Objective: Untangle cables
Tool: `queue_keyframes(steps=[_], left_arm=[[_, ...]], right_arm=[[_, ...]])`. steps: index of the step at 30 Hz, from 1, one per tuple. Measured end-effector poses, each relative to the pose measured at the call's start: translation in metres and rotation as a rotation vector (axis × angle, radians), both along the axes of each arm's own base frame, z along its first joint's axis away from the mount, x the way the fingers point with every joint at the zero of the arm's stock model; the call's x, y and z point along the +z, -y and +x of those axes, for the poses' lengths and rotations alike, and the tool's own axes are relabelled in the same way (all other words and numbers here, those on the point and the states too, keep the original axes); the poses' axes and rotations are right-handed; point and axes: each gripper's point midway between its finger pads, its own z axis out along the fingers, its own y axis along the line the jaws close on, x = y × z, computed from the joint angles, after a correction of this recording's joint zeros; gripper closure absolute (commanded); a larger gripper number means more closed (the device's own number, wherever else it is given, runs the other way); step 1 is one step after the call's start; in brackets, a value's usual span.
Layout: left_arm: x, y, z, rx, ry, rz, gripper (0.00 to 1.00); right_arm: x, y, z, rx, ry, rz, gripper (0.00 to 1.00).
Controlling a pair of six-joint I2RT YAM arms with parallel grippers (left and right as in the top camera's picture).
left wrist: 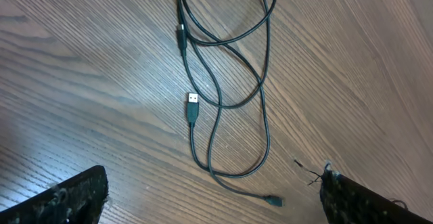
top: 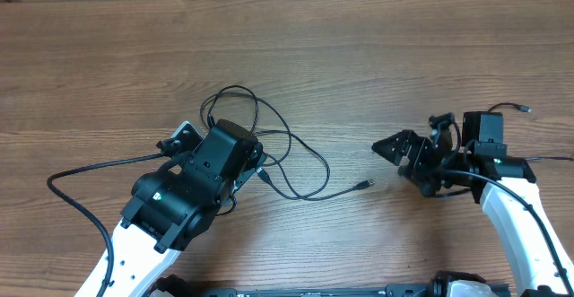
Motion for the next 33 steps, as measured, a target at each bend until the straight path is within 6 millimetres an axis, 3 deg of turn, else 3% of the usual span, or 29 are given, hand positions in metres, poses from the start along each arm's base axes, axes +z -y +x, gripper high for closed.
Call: queue_keyframes(steps=[10, 21, 28, 33], left_arm=[[0.000, 0.000, 0.000, 0.000, 0.000, 0.000, 0.00], [0.000, 0.000, 0.000, 0.000, 0.000, 0.000, 0.00], [0.000, 0.000, 0.000, 0.000, 0.000, 0.000, 0.00], [0.000, 0.000, 0.000, 0.000, 0.000, 0.000, 0.00]], right_arm=[[0.003, -0.007, 0.004, 0.025, 0.036, -0.003, 0.00], [0.013, -0.094, 0.001, 0.291, 0.208, -0.004, 0.00], [-0.014, -0.103, 0.022, 0.048, 0.063, -0.057, 0.00], [-0.038, -0.097, 0.016, -0.034, -0.063, -0.095, 0.00]])
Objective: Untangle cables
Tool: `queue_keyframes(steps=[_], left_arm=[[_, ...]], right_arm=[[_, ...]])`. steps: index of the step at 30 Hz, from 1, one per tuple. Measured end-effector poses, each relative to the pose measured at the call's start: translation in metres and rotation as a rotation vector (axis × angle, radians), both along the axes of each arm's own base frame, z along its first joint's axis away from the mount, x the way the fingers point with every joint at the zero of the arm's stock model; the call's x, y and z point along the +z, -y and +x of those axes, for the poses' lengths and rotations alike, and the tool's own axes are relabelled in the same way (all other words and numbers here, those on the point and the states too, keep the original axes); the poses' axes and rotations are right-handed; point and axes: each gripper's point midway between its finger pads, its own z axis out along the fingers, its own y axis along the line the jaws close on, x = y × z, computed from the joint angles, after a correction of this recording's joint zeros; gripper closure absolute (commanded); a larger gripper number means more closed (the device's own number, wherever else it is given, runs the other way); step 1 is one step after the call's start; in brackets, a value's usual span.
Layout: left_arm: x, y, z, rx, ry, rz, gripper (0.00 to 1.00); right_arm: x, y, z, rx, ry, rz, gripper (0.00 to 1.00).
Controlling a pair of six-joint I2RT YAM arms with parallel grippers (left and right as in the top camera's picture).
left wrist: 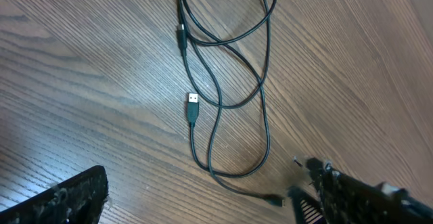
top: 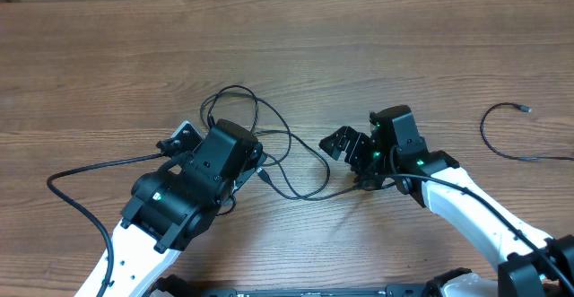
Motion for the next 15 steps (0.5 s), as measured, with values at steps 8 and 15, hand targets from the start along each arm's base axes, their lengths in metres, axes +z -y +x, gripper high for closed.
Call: queue_keyframes(steps=[8, 15], left_arm=[[0.003, 0.002, 0.005, 0.004, 0.026, -0.009, 0.01], [0.010, -0.009, 0.016, 0.049, 0.091, 0.040, 0.01]], right_arm=[[-0.009, 0.006, -0.005, -0.043, -0.056, -0.022, 0.00], [-0.009, 0.007, -0.005, -0.052, -0.059, -0.023, 0.00]])
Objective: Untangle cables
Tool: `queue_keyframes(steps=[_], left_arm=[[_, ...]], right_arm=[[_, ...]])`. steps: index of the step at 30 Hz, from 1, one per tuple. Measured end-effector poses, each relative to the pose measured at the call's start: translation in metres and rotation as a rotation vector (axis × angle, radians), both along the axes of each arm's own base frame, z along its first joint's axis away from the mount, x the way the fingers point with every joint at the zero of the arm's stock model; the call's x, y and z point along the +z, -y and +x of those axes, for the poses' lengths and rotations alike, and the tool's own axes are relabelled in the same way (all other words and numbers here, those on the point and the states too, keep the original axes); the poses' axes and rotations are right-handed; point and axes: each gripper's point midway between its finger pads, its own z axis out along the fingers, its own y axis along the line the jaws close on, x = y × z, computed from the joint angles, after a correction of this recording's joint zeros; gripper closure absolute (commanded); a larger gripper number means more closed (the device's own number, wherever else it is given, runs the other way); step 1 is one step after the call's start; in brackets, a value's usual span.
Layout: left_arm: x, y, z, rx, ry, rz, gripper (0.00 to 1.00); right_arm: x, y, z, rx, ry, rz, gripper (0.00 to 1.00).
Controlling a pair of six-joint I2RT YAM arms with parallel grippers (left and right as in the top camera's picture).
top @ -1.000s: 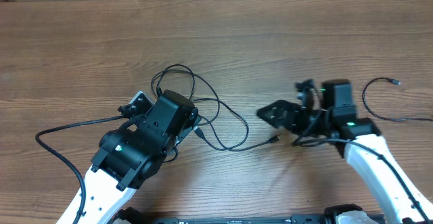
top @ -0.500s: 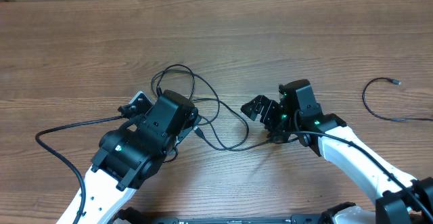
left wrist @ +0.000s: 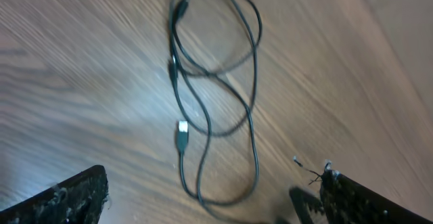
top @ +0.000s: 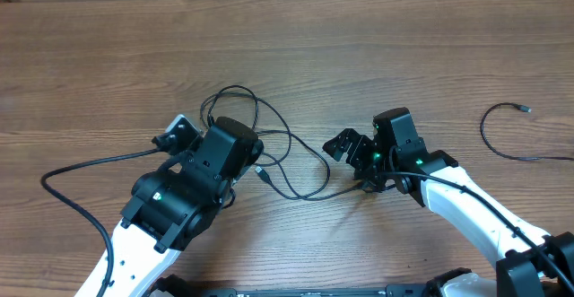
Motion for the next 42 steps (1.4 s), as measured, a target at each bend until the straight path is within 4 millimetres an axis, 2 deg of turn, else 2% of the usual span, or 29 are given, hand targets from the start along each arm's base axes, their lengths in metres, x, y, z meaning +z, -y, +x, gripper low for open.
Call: queue_keyframes(steps=[5, 7, 10, 11, 13, 15, 18, 21, 25, 28, 31, 32, 33, 35, 37, 38, 39, 42], left_arm=[[0.007, -0.008, 0.009, 0.033, 0.055, 0.042, 0.00], [0.020, -0.002, 0.028, -0.029, 0.148, 0.085, 0.00], [0.035, 0.021, 0.061, -0.253, 0.265, 0.233, 0.00], [0.029, 0.031, 0.073, -0.400, 0.270, 0.358, 0.00], [0.014, 0.037, 0.082, -0.524, 0.236, 0.483, 0.00], [-0.003, 0.039, 0.093, -0.605, 0.195, 0.585, 0.01], [-0.032, 0.031, 0.112, -0.634, 0.116, 0.670, 0.01], [-0.064, 0.012, 0.134, -0.590, 0.041, 0.677, 0.00], [-0.100, -0.001, 0.151, -0.581, -0.029, 0.613, 0.00], [-0.130, 0.002, 0.154, -0.617, -0.083, 0.544, 0.01], [-0.155, 0.018, 0.154, -0.676, -0.107, 0.472, 0.05], [-0.165, 0.024, 0.154, -0.697, -0.116, 0.447, 0.12], [-0.172, 0.029, 0.153, -0.714, -0.126, 0.425, 0.34], [-0.192, 0.036, 0.149, -0.748, -0.163, 0.384, 0.47], [-0.206, 0.038, 0.145, -0.764, -0.194, 0.369, 0.87], [-0.213, 0.038, 0.143, -0.771, -0.211, 0.363, 0.95], [-0.219, 0.036, 0.143, -0.778, -0.224, 0.378, 0.96], [-0.218, 0.034, 0.147, -0.795, -0.217, 0.410, 0.96]], right_arm=[[0.000, 0.000, 0.000, 0.000, 0.001, -0.002, 0.00], [0.000, 0.000, 0.000, -0.001, 0.001, -0.002, 0.00], [0.000, 0.000, 0.000, -0.002, 0.000, -0.002, 0.00], [0.000, 0.000, 0.000, -0.003, -0.001, -0.002, 0.00], [0.000, 0.000, 0.000, -0.003, -0.001, -0.001, 0.00], [0.000, 0.000, 0.000, -0.003, -0.001, -0.001, 0.00], [0.000, 0.000, 0.000, -0.003, -0.001, -0.001, 0.00], [0.000, 0.000, 0.000, -0.003, -0.001, -0.001, 0.00], [0.000, 0.000, 0.000, -0.004, -0.001, -0.002, 0.00], [0.000, 0.000, 0.000, -0.003, -0.001, -0.001, 0.00], [0.000, 0.000, 0.000, -0.004, -0.001, -0.001, 0.00], [0.000, 0.000, 0.000, -0.003, -0.001, -0.001, 0.00], [0.000, 0.000, 0.000, -0.004, -0.001, -0.001, 0.00], [0.000, 0.000, 0.000, -0.003, -0.001, -0.002, 0.00], [0.000, 0.000, 0.000, -0.004, -0.001, -0.002, 0.00], [0.000, 0.000, 0.000, -0.004, -0.001, -0.001, 0.00], [0.000, 0.000, 0.000, -0.004, -0.001, -0.002, 0.00], [0.000, 0.000, 0.000, -0.003, -0.001, -0.002, 0.00]])
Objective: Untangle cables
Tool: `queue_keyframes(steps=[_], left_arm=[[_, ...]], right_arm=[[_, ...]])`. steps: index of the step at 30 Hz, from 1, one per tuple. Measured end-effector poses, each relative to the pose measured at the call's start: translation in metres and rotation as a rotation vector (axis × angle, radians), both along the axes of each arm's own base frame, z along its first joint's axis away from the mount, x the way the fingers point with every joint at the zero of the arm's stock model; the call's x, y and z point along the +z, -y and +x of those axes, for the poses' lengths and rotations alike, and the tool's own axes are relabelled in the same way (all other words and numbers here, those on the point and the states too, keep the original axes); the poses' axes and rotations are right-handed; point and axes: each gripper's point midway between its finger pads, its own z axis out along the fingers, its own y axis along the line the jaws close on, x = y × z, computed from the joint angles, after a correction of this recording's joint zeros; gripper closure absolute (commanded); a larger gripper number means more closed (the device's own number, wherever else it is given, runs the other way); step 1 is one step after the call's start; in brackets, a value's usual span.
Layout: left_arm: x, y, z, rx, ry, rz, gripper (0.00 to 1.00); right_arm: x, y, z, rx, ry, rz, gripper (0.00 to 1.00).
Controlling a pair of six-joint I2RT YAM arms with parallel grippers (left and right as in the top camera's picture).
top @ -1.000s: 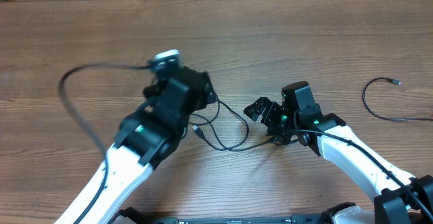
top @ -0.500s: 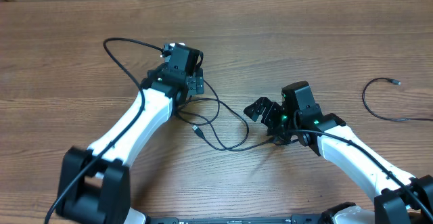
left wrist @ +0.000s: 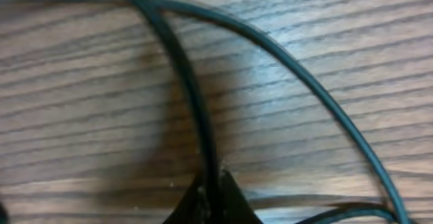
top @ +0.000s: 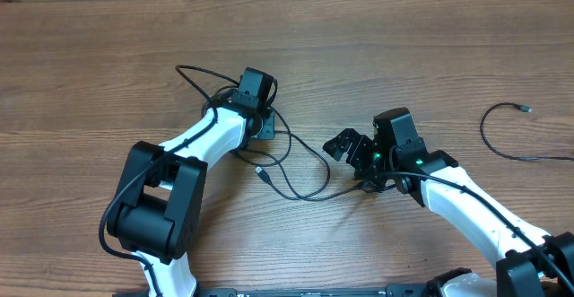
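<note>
A black cable [top: 300, 158] lies looped in a tangle at mid-table, its USB plug [top: 260, 173] pointing toward the front. My left gripper [top: 265, 128] reaches into the upper part of the tangle. In the left wrist view, the left gripper [left wrist: 210, 198] is shut on one black strand [left wrist: 193, 95], and a second strand [left wrist: 304, 82] crosses close by. My right gripper [top: 343, 146] hovers just right of the loops and looks open, holding nothing. The cable's small far end runs under the right arm and is hidden.
A second black cable [top: 502, 149] curves at the right edge of the wooden table [top: 404, 55], its small plug [top: 525, 109] apart from the tangle. The right arm's forearm [top: 466, 203] crosses the front right.
My left gripper was open, high above the tangle with the arm folded back. It is now down in the tangle's upper part, shut on a strand. A loop now sticks out to the upper left. The right arm has not moved.
At first my right gripper was at the far right and my left hovered open over the tangle. The right gripper then stood by the cable's small end and stayed there. The left view shifted slightly, and the left gripper now grips a strand.
</note>
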Motion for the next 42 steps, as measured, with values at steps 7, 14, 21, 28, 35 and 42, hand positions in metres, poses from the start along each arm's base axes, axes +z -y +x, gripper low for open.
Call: queue_keyframes(steps=[7, 14, 21, 28, 35, 42], left_arm=[[0.039, -0.024, 0.005, 0.026, 0.013, 0.145, 0.96], [0.264, -0.009, 0.037, 0.049, 0.476, -0.053, 0.96], [0.400, -0.025, -0.042, 0.008, 0.728, -0.226, 0.96], [0.392, -0.033, -0.073, -0.007, 0.662, -0.218, 0.96], [0.416, -0.043, -0.096, -0.004, 0.736, -0.243, 0.96], [0.407, -0.047, -0.106, -0.005, 0.692, -0.226, 0.96]], right_arm=[[0.000, 0.000, 0.000, 0.000, 0.000, 0.001, 0.00], [0.000, 0.000, 0.000, 0.000, 0.000, 0.001, 0.00], [0.000, 0.000, 0.000, 0.000, 0.002, 0.001, 0.00], [0.005, -0.006, 0.002, 0.027, 0.023, 0.030, 0.00], [0.028, -0.041, -0.024, 0.338, 0.083, 0.210, 0.00], [0.073, -0.048, -0.048, 0.499, 0.225, 0.282, 0.00]])
